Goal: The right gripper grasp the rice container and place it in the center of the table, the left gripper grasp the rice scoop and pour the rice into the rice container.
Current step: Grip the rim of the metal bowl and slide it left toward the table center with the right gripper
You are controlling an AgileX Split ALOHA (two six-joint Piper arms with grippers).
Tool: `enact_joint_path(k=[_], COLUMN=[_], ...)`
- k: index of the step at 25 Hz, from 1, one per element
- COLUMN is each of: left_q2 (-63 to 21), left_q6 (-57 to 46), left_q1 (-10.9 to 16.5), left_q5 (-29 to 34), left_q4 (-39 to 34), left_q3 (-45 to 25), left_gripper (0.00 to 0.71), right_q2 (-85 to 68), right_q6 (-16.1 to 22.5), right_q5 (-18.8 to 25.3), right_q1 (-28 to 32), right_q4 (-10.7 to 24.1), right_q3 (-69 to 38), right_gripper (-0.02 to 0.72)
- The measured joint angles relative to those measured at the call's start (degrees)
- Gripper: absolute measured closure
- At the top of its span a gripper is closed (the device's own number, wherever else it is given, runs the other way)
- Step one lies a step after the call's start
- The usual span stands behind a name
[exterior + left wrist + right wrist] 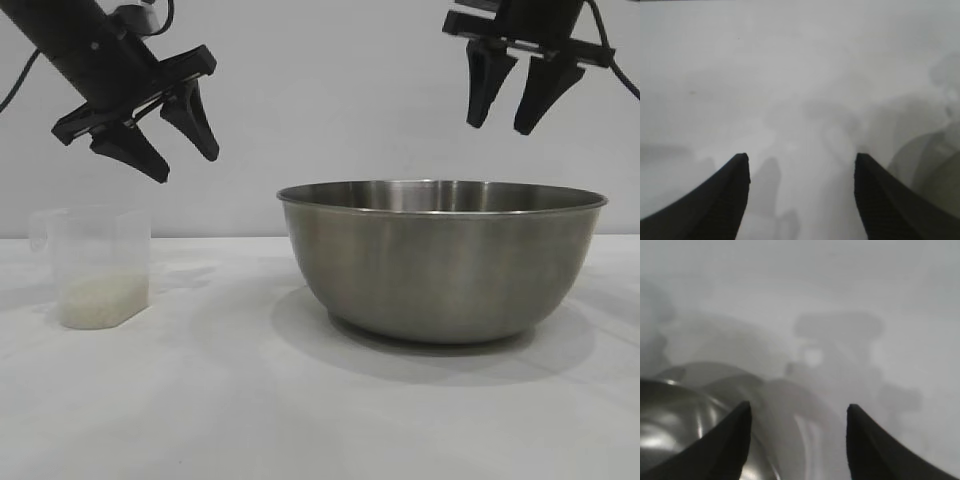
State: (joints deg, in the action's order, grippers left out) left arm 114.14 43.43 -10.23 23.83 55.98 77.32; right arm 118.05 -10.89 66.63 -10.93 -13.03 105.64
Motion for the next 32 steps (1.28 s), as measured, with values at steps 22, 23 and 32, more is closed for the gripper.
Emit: enact_joint_path(k=[22, 23, 32], left_q2=[0.0, 0.0, 0.0], left_q6=[0.0, 0.0, 0.0], left_q1=[0.0, 0.0, 0.0], left_q5=[1.1, 1.1, 1.0], left_q4=[0.0, 0.0, 0.0], left_q3=[0.0, 0.0, 0.0], left_gripper=[0.308, 0.308, 0.308], right_q2=[-7.7, -7.7, -2.1], right_q6=[7.5, 7.5, 7.5], right_q5=[3.7, 3.7, -3.3], right_q1=[0.0, 0.0, 0.0], right_q4=[-0.1, -0.1, -3.5], right_q3=[-20.9, -21.9, -22.9], right_gripper=[0.298, 0.298, 0.298])
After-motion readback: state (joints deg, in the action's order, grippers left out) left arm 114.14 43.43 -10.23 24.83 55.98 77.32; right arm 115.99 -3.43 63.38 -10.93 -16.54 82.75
